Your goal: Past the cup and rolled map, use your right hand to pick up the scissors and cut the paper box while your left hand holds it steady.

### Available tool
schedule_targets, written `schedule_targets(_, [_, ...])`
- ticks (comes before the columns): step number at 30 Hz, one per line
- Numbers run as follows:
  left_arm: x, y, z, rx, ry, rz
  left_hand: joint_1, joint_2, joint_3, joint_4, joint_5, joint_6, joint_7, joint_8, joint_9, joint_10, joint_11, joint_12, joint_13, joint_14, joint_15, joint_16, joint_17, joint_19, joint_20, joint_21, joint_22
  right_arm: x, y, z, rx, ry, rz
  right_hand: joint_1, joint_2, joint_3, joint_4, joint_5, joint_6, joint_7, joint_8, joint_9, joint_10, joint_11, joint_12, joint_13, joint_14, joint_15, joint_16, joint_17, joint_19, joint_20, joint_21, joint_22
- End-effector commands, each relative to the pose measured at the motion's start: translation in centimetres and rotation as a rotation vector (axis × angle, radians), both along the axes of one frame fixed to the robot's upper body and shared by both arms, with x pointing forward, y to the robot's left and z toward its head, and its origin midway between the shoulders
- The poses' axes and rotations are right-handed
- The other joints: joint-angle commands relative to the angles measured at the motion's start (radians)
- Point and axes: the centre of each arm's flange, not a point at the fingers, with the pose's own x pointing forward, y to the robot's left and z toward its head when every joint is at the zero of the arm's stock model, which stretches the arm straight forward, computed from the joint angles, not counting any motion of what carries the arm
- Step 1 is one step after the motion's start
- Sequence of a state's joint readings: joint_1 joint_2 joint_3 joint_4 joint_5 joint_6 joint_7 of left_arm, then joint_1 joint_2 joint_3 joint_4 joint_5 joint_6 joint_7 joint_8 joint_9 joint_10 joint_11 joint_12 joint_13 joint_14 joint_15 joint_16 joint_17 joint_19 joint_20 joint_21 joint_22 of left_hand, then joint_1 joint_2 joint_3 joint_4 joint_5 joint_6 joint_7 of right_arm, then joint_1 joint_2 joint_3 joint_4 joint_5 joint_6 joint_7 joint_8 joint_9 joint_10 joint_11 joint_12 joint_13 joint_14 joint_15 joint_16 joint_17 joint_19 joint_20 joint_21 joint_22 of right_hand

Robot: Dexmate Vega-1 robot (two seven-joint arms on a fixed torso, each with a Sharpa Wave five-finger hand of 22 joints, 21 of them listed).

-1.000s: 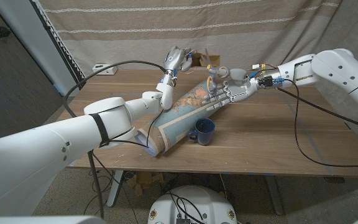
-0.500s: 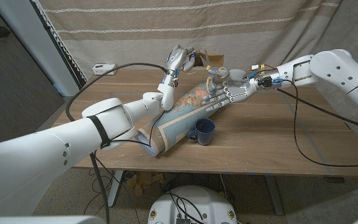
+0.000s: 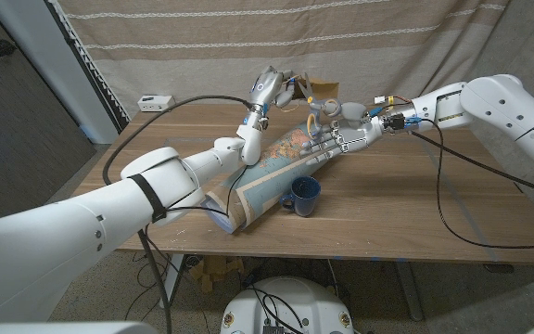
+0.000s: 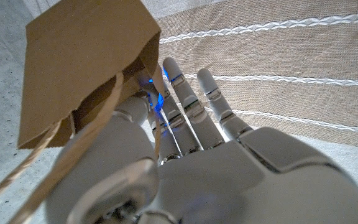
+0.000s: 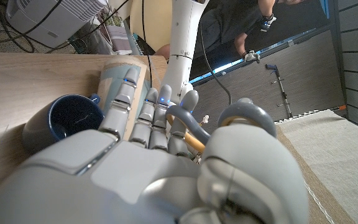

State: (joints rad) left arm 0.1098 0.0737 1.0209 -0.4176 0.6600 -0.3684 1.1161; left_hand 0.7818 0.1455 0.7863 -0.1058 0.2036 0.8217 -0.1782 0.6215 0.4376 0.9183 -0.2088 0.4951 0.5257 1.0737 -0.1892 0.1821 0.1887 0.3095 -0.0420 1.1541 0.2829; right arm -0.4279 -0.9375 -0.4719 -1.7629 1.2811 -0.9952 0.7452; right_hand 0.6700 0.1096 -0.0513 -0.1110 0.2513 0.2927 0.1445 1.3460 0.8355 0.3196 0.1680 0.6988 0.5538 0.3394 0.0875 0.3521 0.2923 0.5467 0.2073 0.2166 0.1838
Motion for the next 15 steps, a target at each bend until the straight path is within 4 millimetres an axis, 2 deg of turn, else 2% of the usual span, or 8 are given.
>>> schedule_targets(1, [0.09,-0.02,-0.15,0.007,0.007,-0.001,0.001,0.014,0.016,0.022,0.007,0.008,-0.004,0.006,0.006,0.006,-0.006,0.016,0.094,-0.007,-0.044,0.005,0.003,-0.009,-0.138,0.006,0.000,0.11,0.19,0.05,0.002,-0.001,-0.001,-0.008,-0.002,0.006,0.000,-0.003,-0.001,0.062,0.001,0.004,0.001,0.002,-0.004,0.006,0.002,0.001,0.003,0.000,0.010,0.001,-0.002,0.003])
schedule_targets(15, [0.03,-0.23,-0.17,0.012,0.008,-0.008,-0.002,0.015,0.018,0.023,0.008,0.005,-0.004,0.007,0.003,0.007,-0.006,0.016,0.093,-0.011,-0.044,0.006,0.003,-0.013,-0.138,0.012,-0.005,0.09,0.12,-0.18,-0.012,0.014,-0.011,-0.009,-0.001,0.008,0.000,-0.004,0.000,0.062,0.001,0.005,0.005,0.003,-0.008,0.007,-0.001,0.000,0.002,-0.002,0.010,0.001,-0.004,0.003])
